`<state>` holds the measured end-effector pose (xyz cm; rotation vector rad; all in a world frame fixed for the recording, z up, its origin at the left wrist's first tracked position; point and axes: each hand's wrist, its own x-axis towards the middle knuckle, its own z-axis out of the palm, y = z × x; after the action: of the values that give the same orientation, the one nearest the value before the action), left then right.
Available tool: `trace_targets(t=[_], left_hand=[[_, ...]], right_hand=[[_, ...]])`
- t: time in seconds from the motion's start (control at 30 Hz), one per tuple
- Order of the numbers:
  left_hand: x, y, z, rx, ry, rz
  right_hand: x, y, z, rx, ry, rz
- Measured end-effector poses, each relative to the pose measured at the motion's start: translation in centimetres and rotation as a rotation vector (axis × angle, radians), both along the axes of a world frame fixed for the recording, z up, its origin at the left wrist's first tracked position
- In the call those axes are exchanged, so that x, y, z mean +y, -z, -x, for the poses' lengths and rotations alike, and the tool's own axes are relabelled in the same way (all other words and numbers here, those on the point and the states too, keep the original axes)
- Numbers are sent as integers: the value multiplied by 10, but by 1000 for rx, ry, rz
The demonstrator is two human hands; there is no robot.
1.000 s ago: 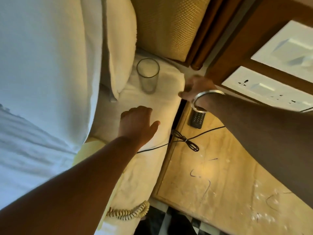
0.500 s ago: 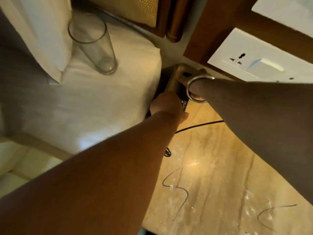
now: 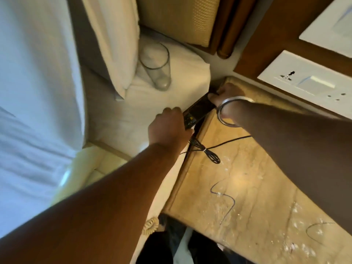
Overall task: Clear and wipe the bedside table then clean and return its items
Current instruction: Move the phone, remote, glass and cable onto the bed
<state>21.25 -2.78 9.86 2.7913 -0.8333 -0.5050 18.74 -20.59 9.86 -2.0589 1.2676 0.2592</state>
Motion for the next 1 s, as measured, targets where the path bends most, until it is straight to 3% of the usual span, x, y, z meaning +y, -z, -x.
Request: trace_targets(t=[0.13, 0.3, 0.47, 0.57, 0.6, 0.73, 0.87, 1.0], left_hand=[[63, -9, -32, -89, -19, -64], [117, -4, -65, -83, -24, -107], [132, 13, -71, 0, -58, -176], [128, 15, -69, -11, -54, -196], [127, 14, -69, -16, -36, -207], [124, 4, -66, -127, 38, -225], [115, -19, -26, -261, 206, -98], [108, -27, 57, -286, 445, 60]], right_hand=[[53, -6, -22, -106, -22, -120], [103, -8, -54, -79, -84, -129], [128, 1, -71, -116, 17, -228], [137, 3, -70, -205, 129, -176], [140, 2, -65, -190, 68, -158], [142, -15, -17, -233, -16, -92], [145, -42, 65, -334, -41, -18], [155, -46, 174, -176, -133, 59]])
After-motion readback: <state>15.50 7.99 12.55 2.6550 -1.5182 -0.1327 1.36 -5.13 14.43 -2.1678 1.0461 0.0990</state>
